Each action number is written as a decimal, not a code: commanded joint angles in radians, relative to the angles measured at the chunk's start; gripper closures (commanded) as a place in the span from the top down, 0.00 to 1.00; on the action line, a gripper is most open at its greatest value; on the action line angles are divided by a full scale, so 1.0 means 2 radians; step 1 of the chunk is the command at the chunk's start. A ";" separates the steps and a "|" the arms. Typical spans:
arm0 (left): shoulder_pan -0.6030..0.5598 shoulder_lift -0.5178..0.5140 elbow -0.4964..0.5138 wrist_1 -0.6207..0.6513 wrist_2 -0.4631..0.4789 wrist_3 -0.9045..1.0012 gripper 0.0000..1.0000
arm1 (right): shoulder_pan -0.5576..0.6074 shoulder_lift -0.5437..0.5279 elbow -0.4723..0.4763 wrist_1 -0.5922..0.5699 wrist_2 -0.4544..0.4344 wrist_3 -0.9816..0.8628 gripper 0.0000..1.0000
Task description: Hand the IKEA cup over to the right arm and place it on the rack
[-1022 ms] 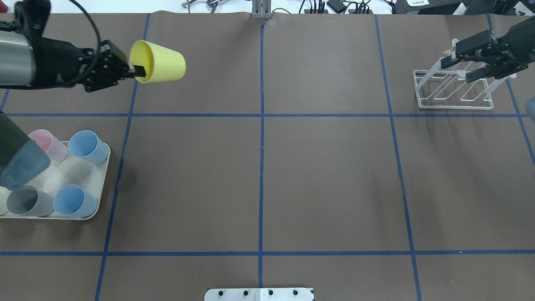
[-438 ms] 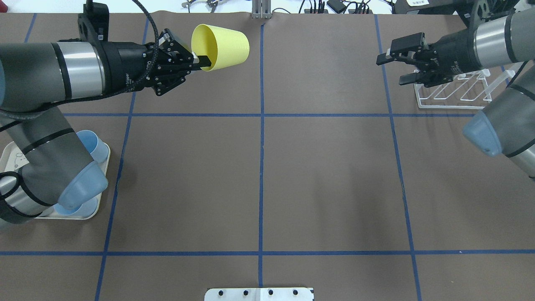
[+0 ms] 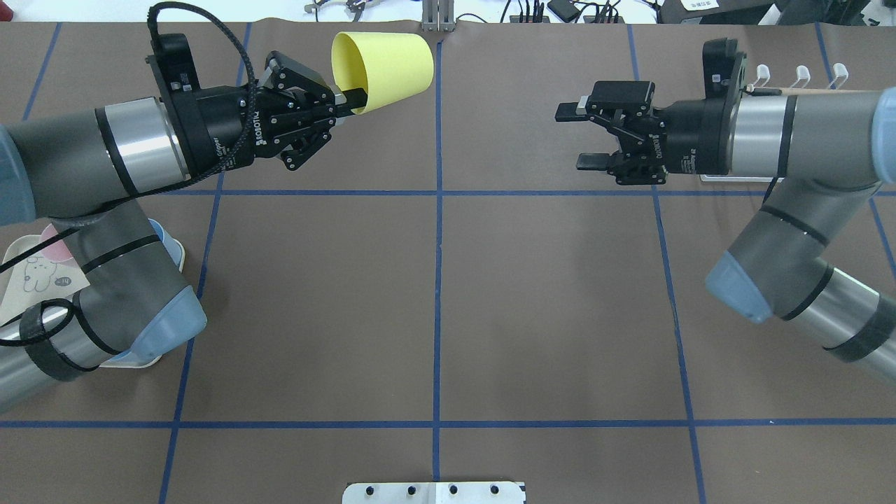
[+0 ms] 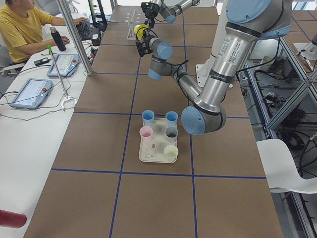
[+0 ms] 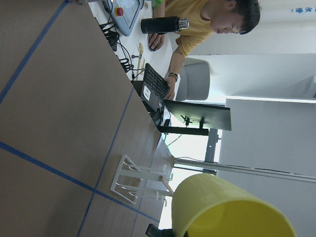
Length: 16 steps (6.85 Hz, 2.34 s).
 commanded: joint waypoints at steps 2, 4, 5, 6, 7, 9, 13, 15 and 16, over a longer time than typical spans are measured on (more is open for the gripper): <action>0.018 -0.001 0.025 -0.064 -0.002 -0.008 0.00 | -0.065 0.016 0.002 0.100 -0.127 0.065 0.99; 0.035 -0.012 0.020 -0.066 -0.002 -0.008 0.00 | -0.076 0.024 -0.001 0.120 -0.167 0.085 0.99; 0.048 -0.018 0.019 -0.066 -0.002 -0.008 0.00 | -0.081 0.029 -0.004 0.120 -0.177 0.085 0.99; 0.050 -0.025 0.019 -0.065 -0.002 -0.009 0.00 | -0.085 0.029 -0.009 0.120 -0.181 0.085 0.99; 0.050 -0.024 0.021 -0.065 -0.002 -0.008 0.00 | -0.091 0.033 -0.009 0.120 -0.187 0.085 0.99; 0.055 -0.025 0.026 -0.065 0.000 -0.006 0.00 | -0.103 0.034 -0.006 0.124 -0.203 0.086 0.99; 0.065 -0.043 0.039 -0.064 0.002 -0.004 0.00 | -0.121 0.038 -0.005 0.122 -0.240 0.085 0.99; 0.065 -0.053 0.051 -0.064 0.002 -0.004 0.00 | -0.122 0.041 -0.005 0.122 -0.242 0.085 0.99; 0.066 -0.052 0.052 -0.064 0.002 -0.004 0.00 | -0.123 0.045 -0.006 0.122 -0.242 0.086 0.99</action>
